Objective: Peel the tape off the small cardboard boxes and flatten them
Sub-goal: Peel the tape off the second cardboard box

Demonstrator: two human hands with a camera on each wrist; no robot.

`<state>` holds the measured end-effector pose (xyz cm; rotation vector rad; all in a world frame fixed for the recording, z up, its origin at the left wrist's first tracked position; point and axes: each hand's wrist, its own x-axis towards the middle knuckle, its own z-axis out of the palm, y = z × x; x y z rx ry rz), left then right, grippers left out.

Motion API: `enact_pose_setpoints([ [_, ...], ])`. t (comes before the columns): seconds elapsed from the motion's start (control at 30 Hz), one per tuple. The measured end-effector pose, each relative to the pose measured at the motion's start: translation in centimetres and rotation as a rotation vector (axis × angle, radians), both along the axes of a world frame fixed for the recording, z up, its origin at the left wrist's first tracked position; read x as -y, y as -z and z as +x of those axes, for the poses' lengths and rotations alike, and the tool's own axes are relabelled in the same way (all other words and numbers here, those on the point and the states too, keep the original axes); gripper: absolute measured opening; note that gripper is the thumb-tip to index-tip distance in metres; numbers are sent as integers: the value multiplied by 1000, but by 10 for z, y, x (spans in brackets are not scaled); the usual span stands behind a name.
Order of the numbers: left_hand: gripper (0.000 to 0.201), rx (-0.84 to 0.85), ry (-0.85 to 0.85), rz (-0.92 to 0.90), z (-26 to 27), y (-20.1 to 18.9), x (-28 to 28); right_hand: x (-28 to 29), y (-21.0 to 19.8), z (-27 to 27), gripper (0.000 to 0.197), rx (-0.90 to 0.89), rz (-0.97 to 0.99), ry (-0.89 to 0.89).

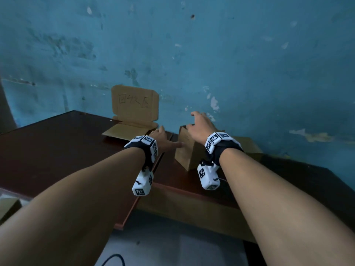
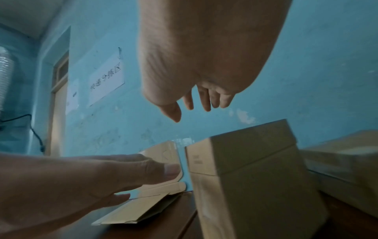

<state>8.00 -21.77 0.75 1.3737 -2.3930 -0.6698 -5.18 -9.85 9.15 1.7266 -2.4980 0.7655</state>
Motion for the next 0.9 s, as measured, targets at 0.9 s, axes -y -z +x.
enact_pose_setpoints([
  [0.9, 114, -693, -302, 328, -100, 58, -79, -58, 106, -105, 85, 595, -238, 203],
])
